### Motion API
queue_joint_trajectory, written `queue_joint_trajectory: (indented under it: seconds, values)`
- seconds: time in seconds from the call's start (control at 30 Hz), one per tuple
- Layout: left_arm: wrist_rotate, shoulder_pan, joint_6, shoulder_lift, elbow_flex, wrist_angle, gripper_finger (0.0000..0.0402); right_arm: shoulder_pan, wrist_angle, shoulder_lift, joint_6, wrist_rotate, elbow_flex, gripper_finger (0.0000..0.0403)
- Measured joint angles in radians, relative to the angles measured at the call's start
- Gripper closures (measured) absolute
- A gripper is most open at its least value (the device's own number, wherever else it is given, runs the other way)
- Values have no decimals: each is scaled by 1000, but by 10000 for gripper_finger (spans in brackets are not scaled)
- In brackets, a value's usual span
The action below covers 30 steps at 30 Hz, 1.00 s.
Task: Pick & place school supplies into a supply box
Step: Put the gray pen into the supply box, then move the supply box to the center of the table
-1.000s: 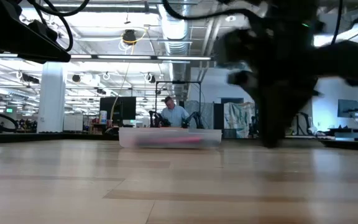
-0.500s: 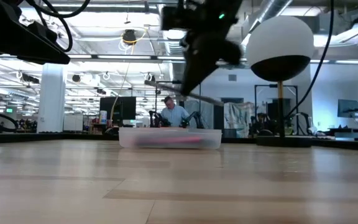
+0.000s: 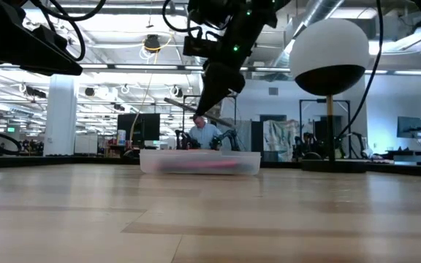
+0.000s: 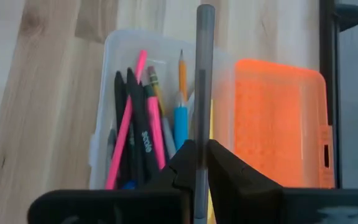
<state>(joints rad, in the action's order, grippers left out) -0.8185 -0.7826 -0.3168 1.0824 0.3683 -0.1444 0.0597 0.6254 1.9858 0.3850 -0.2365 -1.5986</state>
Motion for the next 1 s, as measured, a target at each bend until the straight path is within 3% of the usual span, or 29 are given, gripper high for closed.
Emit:
queue_joint_trajectory:
  seconds: [0.43,0.77,0.9,1.0]
  values:
    - [0,0,-22,0,0,20,279,35,-50,146,31,-30,0,348]
    - [-5,1,-3,0,0,29,279,34,-37,97,-18,-45,-1,270]
    - [-24,2,0,0,0,32,279,40,-58,93,-19,-172,-1,249]
    - [-35,2,0,0,0,39,279,64,-110,95,-23,-246,-1,255]
